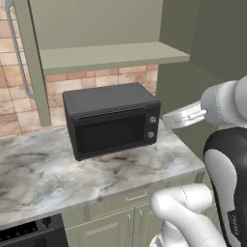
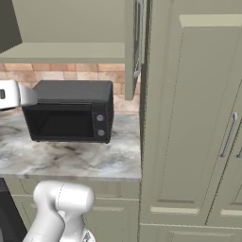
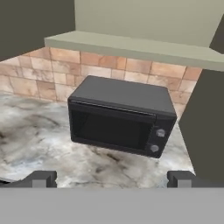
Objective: Open the cabinet and move the ladle to the pot. Then close the cabinet.
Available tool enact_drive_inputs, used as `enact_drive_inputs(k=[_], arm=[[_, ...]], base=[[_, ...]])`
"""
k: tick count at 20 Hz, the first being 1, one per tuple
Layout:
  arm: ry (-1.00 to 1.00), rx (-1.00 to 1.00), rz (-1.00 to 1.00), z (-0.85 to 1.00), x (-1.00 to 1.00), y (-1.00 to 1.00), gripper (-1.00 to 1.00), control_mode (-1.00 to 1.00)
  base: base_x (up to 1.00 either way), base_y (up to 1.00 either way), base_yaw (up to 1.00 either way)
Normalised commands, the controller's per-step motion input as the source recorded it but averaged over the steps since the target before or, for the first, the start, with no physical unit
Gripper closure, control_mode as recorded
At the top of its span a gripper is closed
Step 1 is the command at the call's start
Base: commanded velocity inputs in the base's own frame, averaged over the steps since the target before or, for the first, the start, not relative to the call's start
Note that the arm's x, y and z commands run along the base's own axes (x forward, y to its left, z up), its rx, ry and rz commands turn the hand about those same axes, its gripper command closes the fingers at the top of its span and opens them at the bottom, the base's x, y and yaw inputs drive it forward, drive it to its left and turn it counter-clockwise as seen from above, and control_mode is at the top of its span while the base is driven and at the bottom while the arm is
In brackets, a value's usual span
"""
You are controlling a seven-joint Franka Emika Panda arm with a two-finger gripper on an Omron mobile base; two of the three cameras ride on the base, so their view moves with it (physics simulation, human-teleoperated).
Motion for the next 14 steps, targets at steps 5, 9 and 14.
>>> enact_drive_inputs(k=[5, 9, 14], arm=[[-0.05, 0.01, -0.02, 0.39, -0.19, -0.22, -1.00, -1.00], [-0.10, 0.00, -0.07, 0.27, -0.14, -0.19, -1.00, -1.00], [-0.20, 0.03, -0.12, 0.18, -0.31, -0.18, -1.00, -1.00]], base=[[0.00, 0.00, 0.00], [0.00, 0.00, 0.00], [0.00, 0.00, 0.00]])
